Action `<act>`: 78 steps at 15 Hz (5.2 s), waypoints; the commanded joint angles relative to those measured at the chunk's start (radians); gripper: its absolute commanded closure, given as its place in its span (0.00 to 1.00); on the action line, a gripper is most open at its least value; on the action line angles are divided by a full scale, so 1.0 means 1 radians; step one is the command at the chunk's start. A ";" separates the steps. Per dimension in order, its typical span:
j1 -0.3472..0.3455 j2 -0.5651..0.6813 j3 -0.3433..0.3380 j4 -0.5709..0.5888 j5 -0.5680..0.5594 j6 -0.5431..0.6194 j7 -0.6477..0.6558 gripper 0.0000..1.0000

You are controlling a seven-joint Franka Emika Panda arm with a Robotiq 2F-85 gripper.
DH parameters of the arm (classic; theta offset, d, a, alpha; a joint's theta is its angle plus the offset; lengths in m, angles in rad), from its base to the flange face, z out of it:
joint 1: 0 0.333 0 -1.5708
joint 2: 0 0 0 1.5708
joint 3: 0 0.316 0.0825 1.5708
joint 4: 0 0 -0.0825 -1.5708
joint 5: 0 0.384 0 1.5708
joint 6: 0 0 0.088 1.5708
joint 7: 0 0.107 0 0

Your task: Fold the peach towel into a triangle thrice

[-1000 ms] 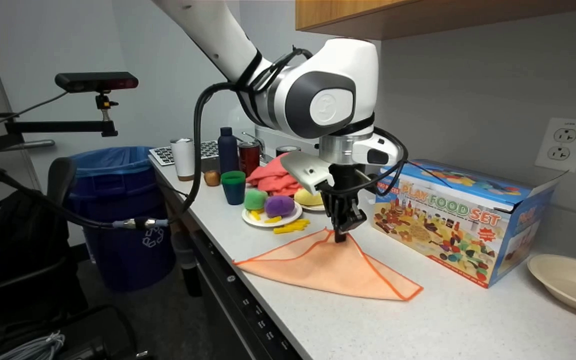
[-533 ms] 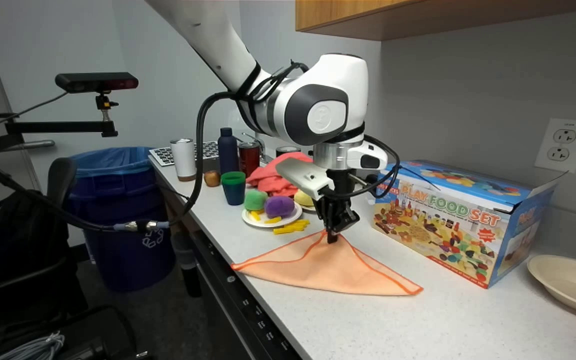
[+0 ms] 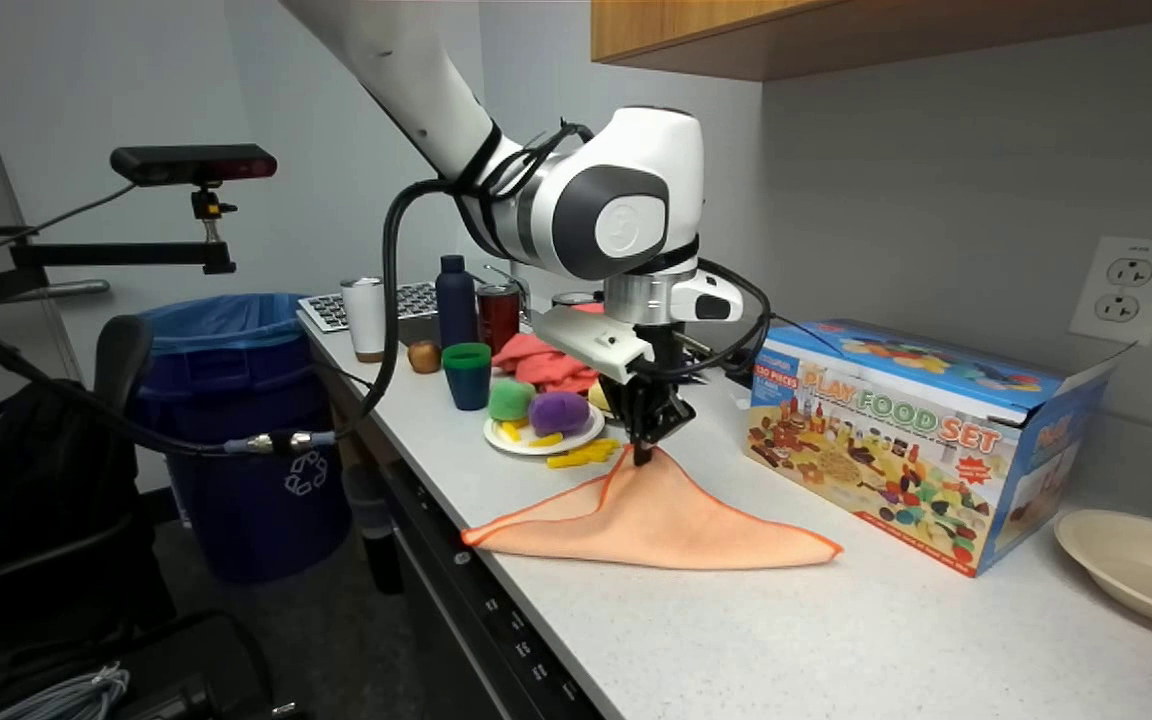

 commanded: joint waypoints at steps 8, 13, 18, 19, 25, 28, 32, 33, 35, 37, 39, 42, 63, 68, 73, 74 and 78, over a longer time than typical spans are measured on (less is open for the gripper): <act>0.012 0.054 0.012 0.101 0.026 0.019 -0.023 1.00; 0.023 0.070 0.009 0.109 0.002 0.021 -0.007 0.65; 0.045 0.055 0.014 0.098 -0.004 0.014 0.012 0.27; 0.048 0.047 0.012 0.094 -0.002 -0.005 0.026 0.20; 0.057 -0.074 -0.019 0.001 -0.049 -0.153 0.161 0.00; 0.048 -0.145 -0.027 -0.077 -0.059 -0.185 0.203 0.00; 0.041 -0.229 -0.030 -0.220 -0.053 -0.145 0.244 0.00; 0.039 -0.247 -0.029 -0.258 -0.047 -0.128 0.249 0.00; 0.038 -0.274 -0.025 -0.326 -0.036 -0.082 0.241 0.00; 0.044 -0.292 -0.015 -0.394 -0.026 -0.028 0.244 0.00; 0.048 -0.303 -0.006 -0.445 -0.010 0.027 0.237 0.00; 0.061 -0.310 0.014 -0.502 0.018 0.094 0.231 0.00; 0.118 -0.265 0.085 -0.521 0.135 0.188 0.222 1.00; 0.116 -0.320 0.083 -0.539 0.131 0.124 0.234 1.00; 0.090 -0.397 0.058 -0.517 0.114 0.031 0.228 1.00; 0.084 -0.409 0.052 -0.508 0.112 0.025 0.225 1.00; 0.033 -0.413 0.023 -0.442 0.049 0.053 0.242 1.00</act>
